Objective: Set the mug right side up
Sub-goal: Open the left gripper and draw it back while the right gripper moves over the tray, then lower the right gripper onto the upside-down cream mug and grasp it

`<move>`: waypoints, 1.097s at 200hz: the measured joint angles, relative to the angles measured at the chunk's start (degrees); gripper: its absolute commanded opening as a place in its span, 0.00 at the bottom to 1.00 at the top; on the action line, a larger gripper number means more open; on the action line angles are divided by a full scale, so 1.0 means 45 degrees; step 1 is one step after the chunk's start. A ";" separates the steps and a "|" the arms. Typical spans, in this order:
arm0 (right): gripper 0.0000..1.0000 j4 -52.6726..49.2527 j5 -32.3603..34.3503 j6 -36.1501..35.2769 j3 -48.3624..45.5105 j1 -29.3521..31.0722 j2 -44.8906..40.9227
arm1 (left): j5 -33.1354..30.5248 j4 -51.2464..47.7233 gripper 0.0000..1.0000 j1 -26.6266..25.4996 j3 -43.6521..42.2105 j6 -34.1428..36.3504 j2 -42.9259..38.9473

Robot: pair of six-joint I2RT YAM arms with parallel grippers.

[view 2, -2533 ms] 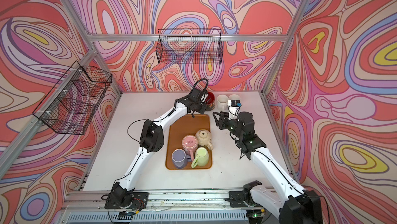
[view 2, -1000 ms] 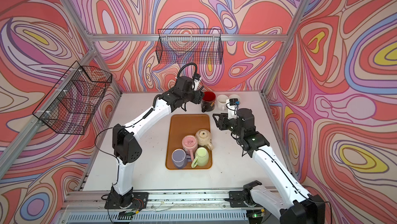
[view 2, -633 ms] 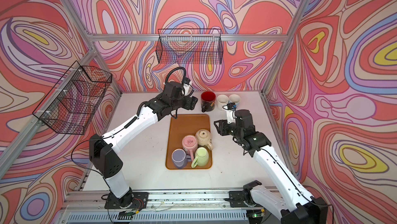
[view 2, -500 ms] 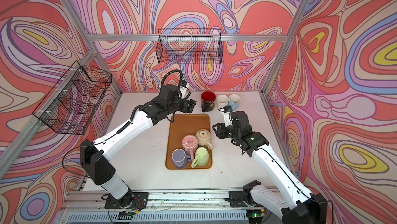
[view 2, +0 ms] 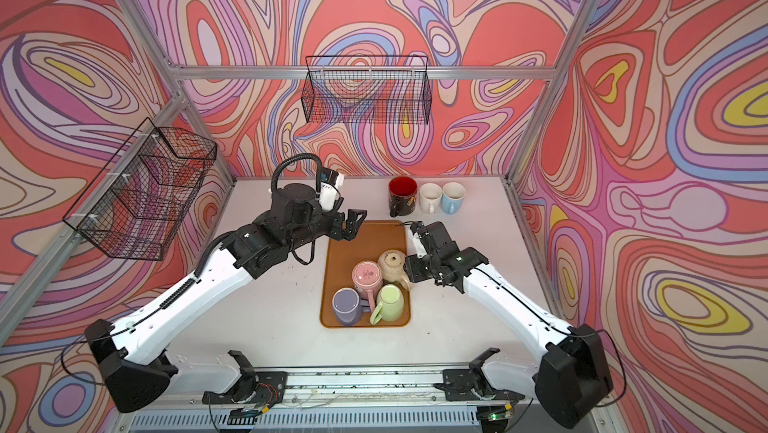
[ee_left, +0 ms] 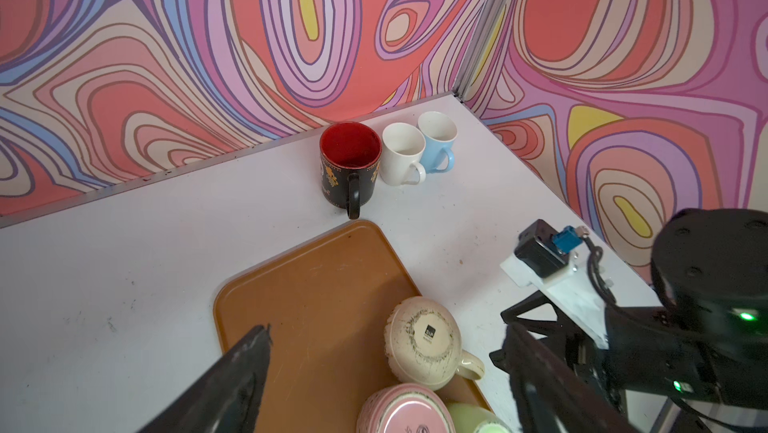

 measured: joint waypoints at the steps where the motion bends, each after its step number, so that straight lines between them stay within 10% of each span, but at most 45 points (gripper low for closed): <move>1: 0.54 -0.0005 0.0000 -0.0005 0.0000 0.0010 0.0024 | -0.0005 -0.0010 0.91 -0.0005 -0.0015 -0.0005 -0.0024; 219: 0.52 0.0855 0.0379 -0.0306 0.2278 0.0447 0.4527 | -0.0554 -0.2958 0.91 -0.0102 -0.4362 -0.0005 -0.5066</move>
